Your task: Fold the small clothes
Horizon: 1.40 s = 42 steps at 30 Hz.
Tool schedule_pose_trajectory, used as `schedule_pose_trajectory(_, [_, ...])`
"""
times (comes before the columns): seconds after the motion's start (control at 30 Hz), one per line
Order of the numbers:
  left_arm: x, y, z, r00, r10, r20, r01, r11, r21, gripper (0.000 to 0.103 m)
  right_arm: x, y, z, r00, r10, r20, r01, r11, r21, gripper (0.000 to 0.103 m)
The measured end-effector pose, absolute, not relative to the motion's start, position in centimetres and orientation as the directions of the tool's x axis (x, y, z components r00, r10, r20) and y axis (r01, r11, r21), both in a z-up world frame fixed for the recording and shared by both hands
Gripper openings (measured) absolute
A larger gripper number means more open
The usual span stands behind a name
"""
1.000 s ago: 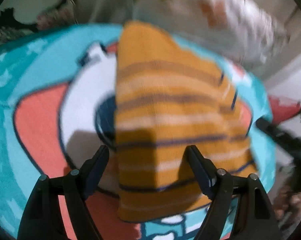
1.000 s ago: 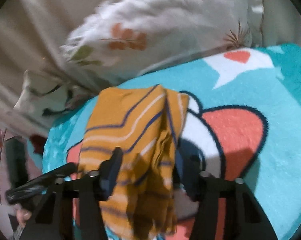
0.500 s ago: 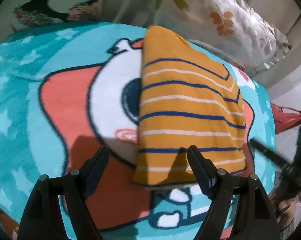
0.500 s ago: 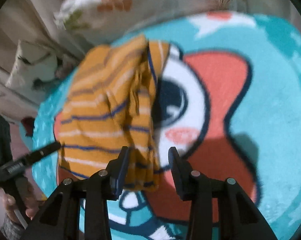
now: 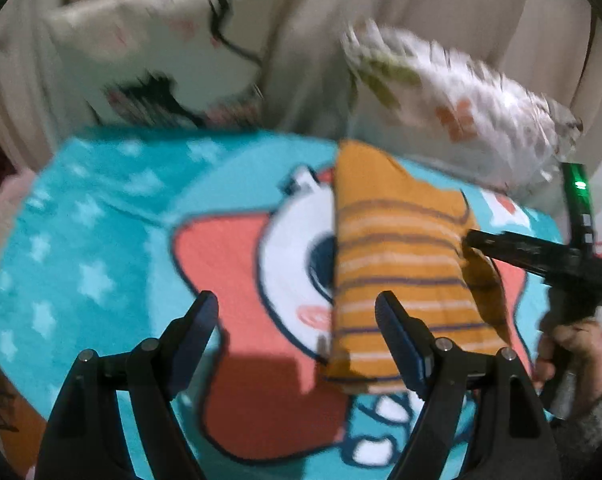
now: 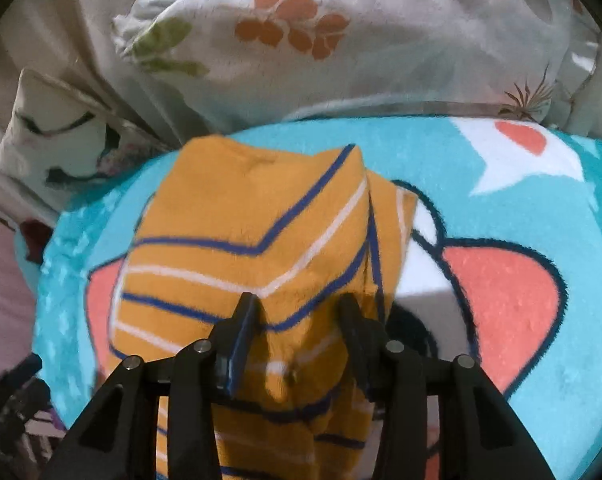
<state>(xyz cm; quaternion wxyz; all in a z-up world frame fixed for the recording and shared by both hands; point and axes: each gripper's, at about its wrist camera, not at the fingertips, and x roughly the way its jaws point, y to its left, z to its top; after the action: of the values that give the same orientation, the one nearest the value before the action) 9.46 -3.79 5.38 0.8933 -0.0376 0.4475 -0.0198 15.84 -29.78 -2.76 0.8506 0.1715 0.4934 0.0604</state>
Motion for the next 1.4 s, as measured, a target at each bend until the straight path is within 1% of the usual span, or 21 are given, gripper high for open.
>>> schedule_pose_trajectory(0.03, [9.3,-3.6,5.8,0.620,-0.056,-0.783,-0.007,0.997,-0.077,0.082,15.6,-29.9,-1.7,0.536,0.276,-0.798,0.058,0.931,0.361,0.047])
schedule_pose_trajectory(0.07, [9.1,-3.4,6.6,0.647,-0.040,-0.762,-0.020,0.997,-0.070,0.086,15.7,-29.7,-1.1,0.550,0.266,-0.792,0.052,0.935,0.351,0.047])
schedule_pose_trajectory(0.17, [8.4,-2.5,8.3,0.721,-0.028,-0.693,-0.036,0.996,-0.077,0.094,16.3,-28.9,-0.8,0.551,0.241,-0.799,0.036,0.950,0.311,0.048])
schedule_pose_trajectory(0.2, [8.4,-2.3,8.5,0.724,-0.037,-0.689,-0.032,0.996,-0.087,0.098,16.6,-28.6,-1.3,0.536,0.238,-0.810,0.036,0.952,0.303,0.050])
schedule_pose_trajectory(0.3, [9.0,-1.6,8.6,0.690,-0.038,-0.723,-0.054,0.993,-0.103,0.098,18.0,-27.6,-4.2,0.463,0.201,-0.863,0.024,0.971,0.239,0.056])
schedule_pose_trajectory(0.33, [9.3,-1.3,8.4,0.664,-0.037,-0.747,-0.061,0.993,-0.104,0.098,18.0,-27.6,-4.5,0.474,0.192,-0.859,0.010,0.975,0.223,0.059])
schedule_pose_trajectory(0.4, [9.3,-1.0,7.8,0.627,-0.014,-0.779,-0.082,0.993,-0.084,0.098,17.9,-27.8,-4.1,0.478,0.199,-0.856,0.011,0.973,0.233,0.059])
schedule_pose_trajectory(0.5, [8.7,-0.8,6.8,0.612,0.028,-0.791,-0.097,0.994,-0.040,0.098,16.4,-27.9,-2.1,0.531,0.168,-0.830,0.030,0.976,0.216,0.059])
schedule_pose_trajectory(0.6, [8.1,-0.7,5.8,0.591,0.025,-0.806,-0.088,0.996,-0.033,0.098,12.9,-26.5,0.0,0.608,0.141,-0.781,-0.008,0.985,0.171,0.059])
schedule_pose_trajectory(0.67, [7.9,-0.8,5.3,0.579,0.016,-0.815,-0.067,0.997,-0.028,0.098,10.3,-25.9,0.1,0.617,0.151,-0.772,-0.025,0.985,0.173,0.059])
schedule_pose_trajectory(0.77, [7.7,-0.9,4.9,0.584,-0.003,-0.812,-0.041,0.999,-0.033,0.098,8.1,-25.4,-2.5,0.550,0.148,-0.822,-0.013,0.986,0.169,0.058])
schedule_pose_trajectory(0.83, [7.6,-0.9,5.0,0.591,-0.018,-0.807,-0.015,0.999,-0.034,0.098,7.5,-26.0,-4.9,0.483,0.139,-0.864,0.034,0.983,0.178,0.058])
schedule_pose_trajectory(0.9, [7.1,-0.9,5.4,0.618,-0.012,-0.786,0.009,1.000,-0.009,0.098,6.3,-27.4,-5.8,0.472,0.172,-0.864,0.101,0.964,0.247,0.058])
schedule_pose_trajectory(1.0, [6.3,-0.4,6.4,0.666,0.011,-0.746,0.018,0.999,0.032,0.098,4.6,-28.2,-4.7,0.482,0.124,-0.867,0.176,0.956,0.234,0.058])
schedule_pose_trajectory(1.07, [5.1,0.4,7.6,0.721,0.018,-0.693,0.008,0.999,0.034,0.098,3.5,-28.3,-3.7,0.498,0.066,-0.865,0.219,0.955,0.199,0.058])
schedule_pose_trajectory(1.13, [4.2,1.4,8.9,0.766,0.017,-0.643,-0.002,1.000,0.023,0.099,2.7,-28.3,-2.7,0.525,0.051,-0.850,0.248,0.946,0.210,0.058])
schedule_pose_trajectory(1.2, [3.0,2.5,9.8,0.806,0.037,-0.590,-0.032,0.999,0.019,0.102,2.6,-27.9,-1.4,0.563,0.040,-0.825,0.265,0.937,0.226,0.058])
schedule_pose_trajectory(1.23, [2.6,3.0,10.3,0.825,0.031,-0.565,-0.032,0.999,0.008,0.103,2.9,-27.3,-1.2,0.574,0.037,-0.818,0.260,0.939,0.225,0.058])
schedule_pose_trajectory(1.27, [2.3,3.4,10.5,0.828,0.014,-0.560,-0.018,1.000,-0.001,0.103,3.1,-26.9,-1.0,0.581,0.039,-0.813,0.252,0.941,0.226,0.058])
schedule_pose_trajectory(1.33, [2.3,3.7,10.8,0.806,-0.017,-0.591,0.024,1.000,0.004,0.103,4.1,-25.7,-1.4,0.589,0.056,-0.806,0.231,0.944,0.234,0.058])
schedule_pose_trajectory(1.4, [2.0,4.0,10.8,0.797,-0.016,-0.603,0.039,0.999,0.024,0.103,5.5,-24.9,-3.2,0.551,0.086,-0.830,0.213,0.947,0.240,0.058])
